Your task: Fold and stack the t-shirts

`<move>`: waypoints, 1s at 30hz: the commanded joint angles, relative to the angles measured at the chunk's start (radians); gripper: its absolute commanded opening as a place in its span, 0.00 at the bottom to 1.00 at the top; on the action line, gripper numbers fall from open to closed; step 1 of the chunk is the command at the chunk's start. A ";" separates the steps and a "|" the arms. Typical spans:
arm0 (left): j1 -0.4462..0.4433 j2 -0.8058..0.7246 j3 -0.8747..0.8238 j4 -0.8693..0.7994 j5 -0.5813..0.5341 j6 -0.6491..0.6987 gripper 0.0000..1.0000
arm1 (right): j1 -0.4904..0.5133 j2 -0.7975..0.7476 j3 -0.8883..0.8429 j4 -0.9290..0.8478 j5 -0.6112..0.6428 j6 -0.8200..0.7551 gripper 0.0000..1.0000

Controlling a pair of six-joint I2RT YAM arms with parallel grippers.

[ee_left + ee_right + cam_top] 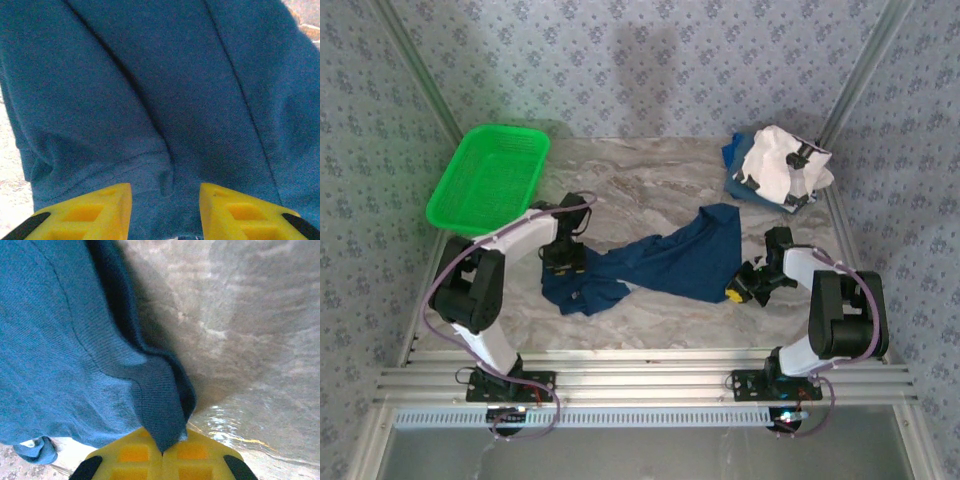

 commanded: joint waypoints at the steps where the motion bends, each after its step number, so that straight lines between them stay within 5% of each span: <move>1: -0.017 0.018 0.007 -0.021 -0.012 0.002 0.38 | -0.011 0.019 -0.017 0.005 0.082 -0.042 0.00; 30: -0.035 0.063 0.005 0.013 -0.106 -0.029 0.22 | -0.030 0.027 -0.016 0.000 0.072 -0.077 0.00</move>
